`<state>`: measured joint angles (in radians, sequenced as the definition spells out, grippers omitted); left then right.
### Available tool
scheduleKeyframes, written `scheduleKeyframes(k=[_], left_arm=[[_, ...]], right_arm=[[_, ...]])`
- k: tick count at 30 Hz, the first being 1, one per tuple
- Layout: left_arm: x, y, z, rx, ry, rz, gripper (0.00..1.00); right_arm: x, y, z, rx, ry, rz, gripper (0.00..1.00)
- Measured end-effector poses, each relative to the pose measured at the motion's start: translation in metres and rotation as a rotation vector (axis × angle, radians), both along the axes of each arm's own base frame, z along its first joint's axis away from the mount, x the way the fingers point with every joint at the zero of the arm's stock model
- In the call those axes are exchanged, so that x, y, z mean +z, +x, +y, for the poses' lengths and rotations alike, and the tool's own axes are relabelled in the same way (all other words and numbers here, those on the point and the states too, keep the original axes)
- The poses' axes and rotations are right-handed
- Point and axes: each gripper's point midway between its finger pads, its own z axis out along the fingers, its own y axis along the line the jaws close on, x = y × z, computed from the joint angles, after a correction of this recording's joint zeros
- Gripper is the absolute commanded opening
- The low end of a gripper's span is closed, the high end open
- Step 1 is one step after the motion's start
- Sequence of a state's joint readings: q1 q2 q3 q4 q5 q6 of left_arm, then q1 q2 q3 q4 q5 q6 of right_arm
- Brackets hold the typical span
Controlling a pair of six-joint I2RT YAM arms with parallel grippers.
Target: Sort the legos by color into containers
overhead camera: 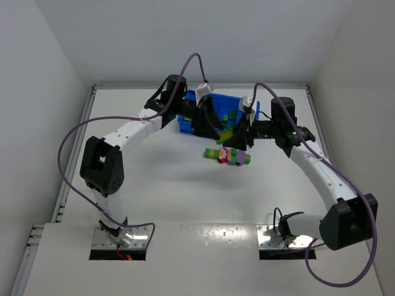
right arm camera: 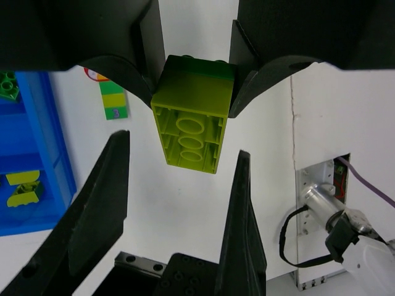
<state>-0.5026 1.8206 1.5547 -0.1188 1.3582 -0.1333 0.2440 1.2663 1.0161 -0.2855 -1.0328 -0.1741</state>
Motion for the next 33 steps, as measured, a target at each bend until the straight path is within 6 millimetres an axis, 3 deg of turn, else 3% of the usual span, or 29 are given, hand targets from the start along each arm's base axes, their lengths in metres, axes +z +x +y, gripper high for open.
scheduleKeyframes(k=[2, 5, 6, 9, 10, 15, 23, 24, 28, 30, 33], left_arm=[[-0.001, -0.001, -0.001, -0.002, 0.002, 0.001, 0.72], [-0.001, -0.003, -0.002, -0.008, 0.002, -0.001, 0.56], [-0.001, -0.004, -0.002, -0.011, 0.001, -0.001, 0.4], [0.001, -0.009, -0.002, -0.044, -0.013, -0.009, 0.1], [0.002, -0.01, -0.002, -0.055, -0.024, -0.026, 0.06], [0.001, -0.009, -0.002, -0.052, -0.023, -0.031, 0.01], [0.006, 0.002, -0.001, -0.004, -0.022, -0.031, 0.01], [0.009, 0.009, 0.001, 0.021, -0.026, -0.037, 0.01], [0.027, 0.089, 0.03, 0.333, -0.035, -0.109, 0.01], [0.033, 0.132, 0.052, 0.515, -0.029, -0.129, 0.01], [0.028, 0.178, 0.07, 0.729, -0.001, -0.139, 0.01]], right_arm=[[0.002, -0.001, 0.003, 0.007, 0.005, -0.003, 0.0], [0.003, -0.001, 0.006, 0.009, 0.009, -0.005, 0.0], [0.004, -0.001, 0.006, 0.008, 0.009, -0.006, 0.0], [0.003, 0.001, 0.005, -0.01, 0.007, 0.006, 0.0], [0.003, 0.001, 0.005, -0.011, 0.008, 0.01, 0.0], [0.002, 0.0, 0.004, -0.008, 0.003, 0.008, 0.0], [-0.008, -0.001, -0.004, -0.046, -0.036, -0.05, 0.0], [-0.014, -0.005, -0.008, -0.054, -0.046, -0.043, 0.0], [-0.043, -0.039, -0.016, -0.037, -0.086, 0.065, 0.0], [-0.05, -0.046, -0.017, -0.035, -0.099, 0.092, 0.0], [-0.054, -0.049, -0.02, -0.043, -0.109, 0.105, 0.0]])
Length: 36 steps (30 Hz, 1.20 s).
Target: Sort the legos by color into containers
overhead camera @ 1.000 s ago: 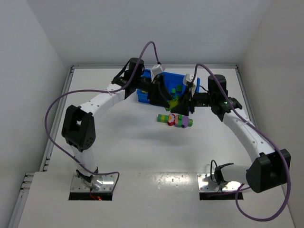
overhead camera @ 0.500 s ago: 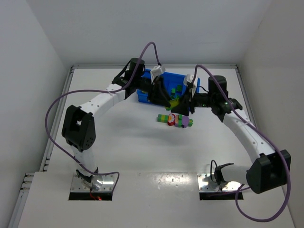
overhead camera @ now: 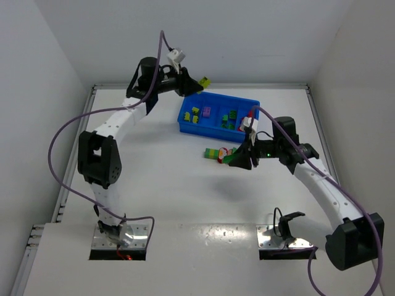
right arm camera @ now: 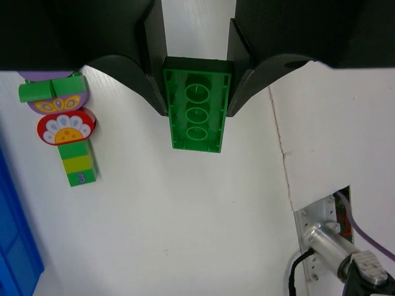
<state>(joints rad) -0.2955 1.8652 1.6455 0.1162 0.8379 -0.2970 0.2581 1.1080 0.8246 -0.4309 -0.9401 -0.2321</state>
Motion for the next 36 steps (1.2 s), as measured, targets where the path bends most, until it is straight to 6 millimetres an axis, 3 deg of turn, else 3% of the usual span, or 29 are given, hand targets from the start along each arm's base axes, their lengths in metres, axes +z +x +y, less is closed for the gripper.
scheduleKeyframes(k=[3, 6, 10, 14, 16, 17, 18, 19, 22, 31, 36], left_arm=[[-0.023, 0.035, 0.004, 0.151, 0.049, 0.023, 0.01], [-0.072, 0.06, 0.004, 0.253, 0.125, 0.093, 0.03], [-0.138, 0.074, 0.011, 0.366, 0.236, 0.2, 0.03], [-0.175, 0.083, 0.024, 0.463, 0.323, 0.245, 0.04], [-0.18, 0.089, 0.031, 0.506, 0.348, 0.251, 0.12], [-0.181, 0.094, 0.034, 0.529, 0.359, 0.251, 0.3], [-0.18, 0.099, 0.035, 0.55, 0.363, 0.245, 0.38], [-0.179, 0.103, 0.038, 0.571, 0.368, 0.241, 0.54], [-0.178, 0.108, 0.041, 0.598, 0.378, 0.238, 0.68], [-0.182, 0.103, 0.041, 0.622, 0.322, 0.319, 0.7], [-0.159, 0.086, 0.04, 0.567, 0.278, 0.341, 0.7]], right_arm=[[0.001, 0.004, -0.002, -0.029, -0.005, -0.004, 0.0], [0.006, 0.014, -0.002, -0.081, 0.003, -0.009, 0.0], [0.012, 0.03, -0.001, -0.145, 0.022, -0.008, 0.0], [0.015, 0.053, 0.0, -0.234, 0.029, 0.024, 0.0], [0.018, 0.065, -0.001, -0.279, 0.033, 0.034, 0.0], [0.02, 0.072, -0.001, -0.306, 0.035, 0.039, 0.0], [0.022, 0.079, -0.002, -0.334, 0.036, 0.041, 0.0], [0.023, 0.086, -0.004, -0.365, 0.036, 0.042, 0.0], [0.025, 0.104, -0.007, -0.442, 0.034, 0.045, 0.0], [-0.004, 0.164, -0.023, -0.651, -0.053, 0.089, 0.03], [-0.018, 0.207, -0.026, -0.719, -0.104, 0.08, 0.09]])
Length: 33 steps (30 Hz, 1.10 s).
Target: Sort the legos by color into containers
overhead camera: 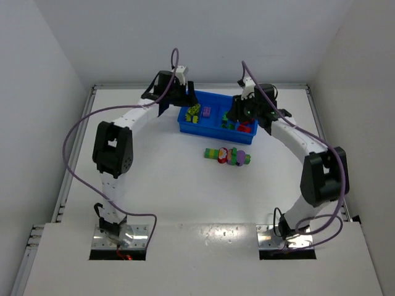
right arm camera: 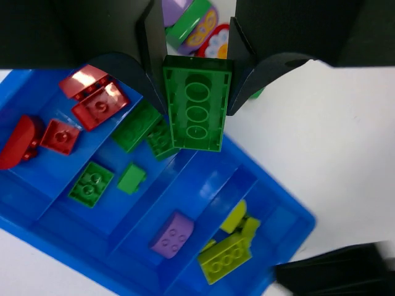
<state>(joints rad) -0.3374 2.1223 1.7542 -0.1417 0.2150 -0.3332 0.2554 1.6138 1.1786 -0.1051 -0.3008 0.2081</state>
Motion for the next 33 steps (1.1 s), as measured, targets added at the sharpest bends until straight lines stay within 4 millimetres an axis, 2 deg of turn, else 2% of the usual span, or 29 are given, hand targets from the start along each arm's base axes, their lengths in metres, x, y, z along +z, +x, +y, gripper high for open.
scheduleKeyframes(k=[2, 3, 5, 6, 9, 10, 13, 18, 19, 22, 24, 26, 29, 33], left_arm=[[0.018, -0.013, 0.0, -0.036, -0.008, -0.022, 0.7], [0.028, -0.019, 0.0, -0.06, -0.01, -0.035, 0.7], [0.049, -0.036, -0.002, -0.128, -0.012, -0.074, 0.7], [0.057, -0.045, -0.003, -0.164, -0.01, -0.089, 0.7], [0.07, -0.076, -0.01, -0.309, 0.003, -0.133, 0.7], [0.069, -0.088, -0.012, -0.367, 0.006, -0.133, 0.7], [0.054, -0.123, -0.023, -0.553, 0.025, -0.124, 0.7], [0.014, -0.186, -0.042, -0.856, 0.12, -0.078, 0.7], [0.008, -0.205, -0.055, -0.938, 0.149, -0.084, 0.7], [-0.008, -0.241, -0.076, -1.115, 0.235, -0.127, 0.7], [-0.023, -0.262, -0.086, -1.202, 0.292, -0.147, 0.7], [-0.037, -0.272, -0.093, -1.253, 0.342, -0.164, 0.7], [-0.057, -0.265, -0.096, -1.259, 0.403, -0.19, 0.7], [-0.084, -0.241, -0.096, -1.224, 0.457, -0.202, 0.7]], right_arm=[[-0.011, 0.017, -0.002, -0.021, -0.016, 0.013, 0.17], [-0.016, 0.024, -0.003, -0.03, -0.022, 0.02, 0.28], [-0.032, 0.036, -0.007, -0.048, -0.037, 0.045, 0.42], [-0.039, 0.042, -0.007, -0.054, -0.043, 0.056, 0.55], [-0.061, 0.054, -0.011, -0.076, -0.061, 0.09, 0.69], [-0.067, 0.057, -0.014, -0.084, -0.066, 0.101, 0.75], [-0.074, 0.06, -0.017, -0.093, -0.071, 0.114, 0.79], [-0.056, 0.066, -0.016, -0.083, -0.04, 0.077, 0.79], [-0.048, 0.064, -0.015, -0.075, -0.029, 0.068, 0.79], [-0.013, 0.051, -0.017, -0.045, 0.008, 0.014, 0.79], [0.015, 0.033, -0.025, -0.028, 0.017, -0.033, 0.79], [0.046, 0.012, -0.035, -0.015, 0.016, -0.103, 0.81], [0.071, -0.024, -0.052, -0.006, -0.005, -0.176, 0.84], [0.068, -0.071, -0.063, 0.024, -0.04, -0.181, 0.9]])
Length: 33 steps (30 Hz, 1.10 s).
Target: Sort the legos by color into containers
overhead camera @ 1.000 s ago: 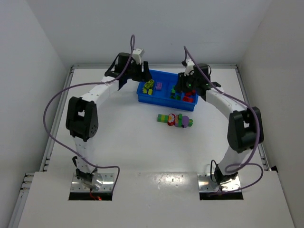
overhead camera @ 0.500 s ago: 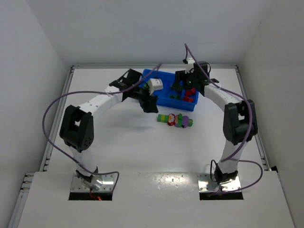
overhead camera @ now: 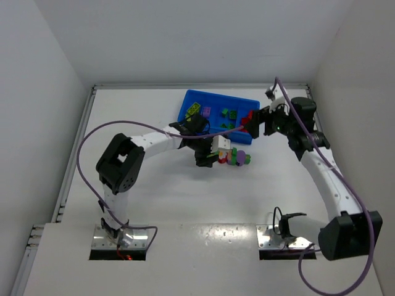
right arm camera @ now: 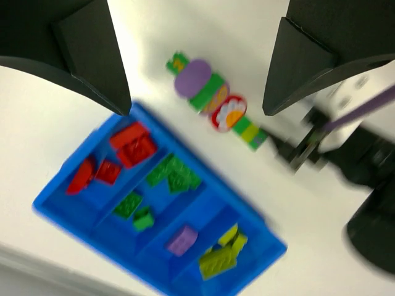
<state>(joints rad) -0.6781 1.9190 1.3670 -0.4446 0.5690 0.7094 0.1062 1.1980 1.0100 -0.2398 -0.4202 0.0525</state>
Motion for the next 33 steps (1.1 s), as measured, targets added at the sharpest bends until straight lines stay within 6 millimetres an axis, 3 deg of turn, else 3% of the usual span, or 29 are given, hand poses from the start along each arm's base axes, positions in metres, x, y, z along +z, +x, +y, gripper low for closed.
scheduleKeyframes(k=[4, 9, 17, 20, 23, 24, 27, 30, 33], left_arm=[[-0.021, 0.019, -0.006, 0.01, 0.024, -0.012, 0.7], [-0.02, 0.043, -0.019, 0.014, 0.003, -0.06, 0.7], [-0.03, 0.049, -0.019, 0.003, 0.02, -0.081, 0.7], [-0.032, 0.049, -0.018, -0.008, 0.028, -0.092, 0.62], [-0.035, 0.047, -0.015, -0.02, 0.043, -0.091, 0.38], [-0.036, 0.046, -0.014, -0.03, 0.047, -0.09, 0.23], [-0.037, 0.04, -0.015, -0.05, 0.033, -0.08, 0.08], [-0.037, 0.023, -0.007, -0.062, 0.02, -0.044, 0.06], [-0.035, -0.009, 0.011, -0.069, 0.018, 0.035, 0.03]], right_arm=[[-0.016, -0.033, -0.004, 0.022, -0.031, 0.049, 0.91], [-0.028, -0.059, -0.005, 0.065, -0.072, 0.079, 0.91], [-0.039, -0.087, -0.001, 0.198, -0.133, 0.094, 0.91], [-0.048, -0.088, 0.001, 0.231, -0.149, 0.114, 0.91], [-0.061, -0.086, 0.001, 0.254, -0.163, 0.152, 0.91], [-0.066, -0.085, 0.001, 0.259, -0.168, 0.166, 0.91], [-0.076, -0.083, 0.0, 0.271, -0.179, 0.195, 0.91], [-0.081, -0.082, 0.002, 0.284, -0.18, 0.207, 0.91], [-0.089, -0.079, 0.006, 0.291, -0.152, 0.244, 0.91]])
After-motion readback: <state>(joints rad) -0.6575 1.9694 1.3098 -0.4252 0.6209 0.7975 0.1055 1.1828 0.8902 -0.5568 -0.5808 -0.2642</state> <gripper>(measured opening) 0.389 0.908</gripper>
